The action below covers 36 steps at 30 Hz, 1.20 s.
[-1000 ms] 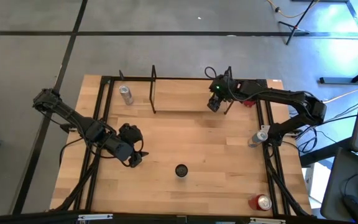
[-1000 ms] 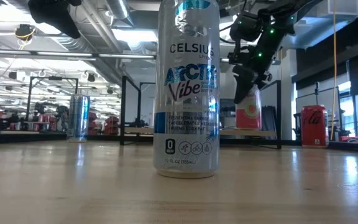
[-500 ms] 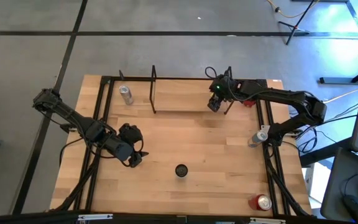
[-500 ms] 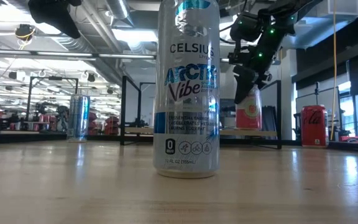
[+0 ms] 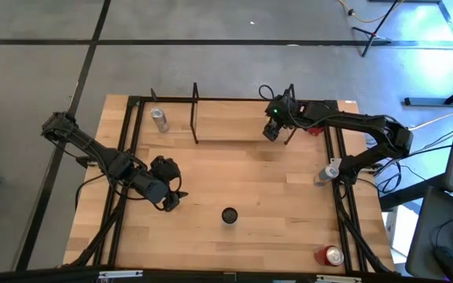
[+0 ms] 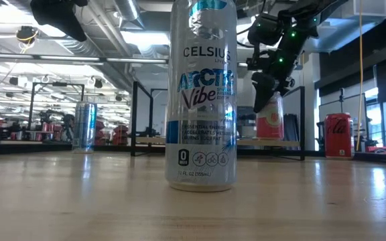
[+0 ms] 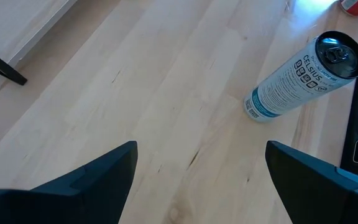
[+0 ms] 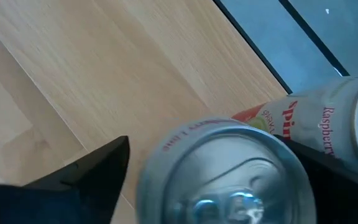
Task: Place canned beverage on shelf
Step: Align the pink soda can with the other pink soda can on the shelf, then put the right white and blue soda can on the shelf
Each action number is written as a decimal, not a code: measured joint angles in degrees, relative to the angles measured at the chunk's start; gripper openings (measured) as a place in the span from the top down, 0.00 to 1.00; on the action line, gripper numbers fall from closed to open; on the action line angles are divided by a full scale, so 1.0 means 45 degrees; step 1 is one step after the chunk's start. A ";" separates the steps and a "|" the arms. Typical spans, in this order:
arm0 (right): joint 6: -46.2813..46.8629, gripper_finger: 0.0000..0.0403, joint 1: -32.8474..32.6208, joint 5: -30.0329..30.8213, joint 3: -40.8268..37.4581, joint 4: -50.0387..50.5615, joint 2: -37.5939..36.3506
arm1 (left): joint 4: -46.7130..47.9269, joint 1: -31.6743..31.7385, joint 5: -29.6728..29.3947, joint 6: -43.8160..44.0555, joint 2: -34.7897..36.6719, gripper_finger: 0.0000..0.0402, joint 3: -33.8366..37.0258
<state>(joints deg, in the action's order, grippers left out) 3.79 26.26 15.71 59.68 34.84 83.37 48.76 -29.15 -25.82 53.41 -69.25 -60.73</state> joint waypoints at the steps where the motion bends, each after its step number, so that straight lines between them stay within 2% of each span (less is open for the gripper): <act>1: 0.0007 0.04 0.0001 -0.0014 0.0000 0.0007 0.0000 | -0.0003 -0.0005 0.0000 0.0000 0.0000 0.15 0.0000; 3: 0.0076 0.02 0.0001 0.0028 0.0002 0.0020 0.0000 | 0.0002 0.0000 0.0000 0.0000 0.0000 0.15 0.0000; 8: 0.0066 0.09 0.0011 -0.0161 0.0675 0.0780 0.0012 | 0.0002 0.0000 0.0000 0.0000 0.0000 0.15 0.0000; 13: -0.0219 0.13 0.0011 -0.0166 0.2074 0.1898 0.0015 | 0.0002 0.0000 0.0000 0.0000 0.0000 0.15 0.0000; 22: -0.0613 0.13 0.0001 -0.0200 0.4907 0.4400 0.0005 | -0.0162 -0.0005 0.0075 0.0077 0.0000 0.15 0.0000; 24: -0.0671 0.13 0.0001 -0.0826 0.5424 0.5089 0.0002 | -0.0511 -0.0005 0.0083 0.0058 0.0000 0.15 0.0000; 29: -0.0185 0.13 -0.0650 -0.3556 0.5754 0.5158 -0.0401 | -0.2090 0.0104 0.0078 -0.0463 -0.0257 0.15 -0.0005; 32: 0.0006 0.13 -0.1848 -0.4394 0.5498 0.4747 -0.0716 | -0.2974 0.0117 0.0296 -0.0869 -0.0621 0.15 -0.0010; 36: 0.0165 0.13 -0.3852 -0.4743 0.4580 0.3306 -0.0905 | -0.3243 0.0114 0.0714 -0.0996 -0.1367 0.15 -0.0010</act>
<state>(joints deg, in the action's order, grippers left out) 4.53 8.92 -5.63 80.29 49.72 79.30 34.17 -28.63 -22.61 48.93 -75.40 -60.77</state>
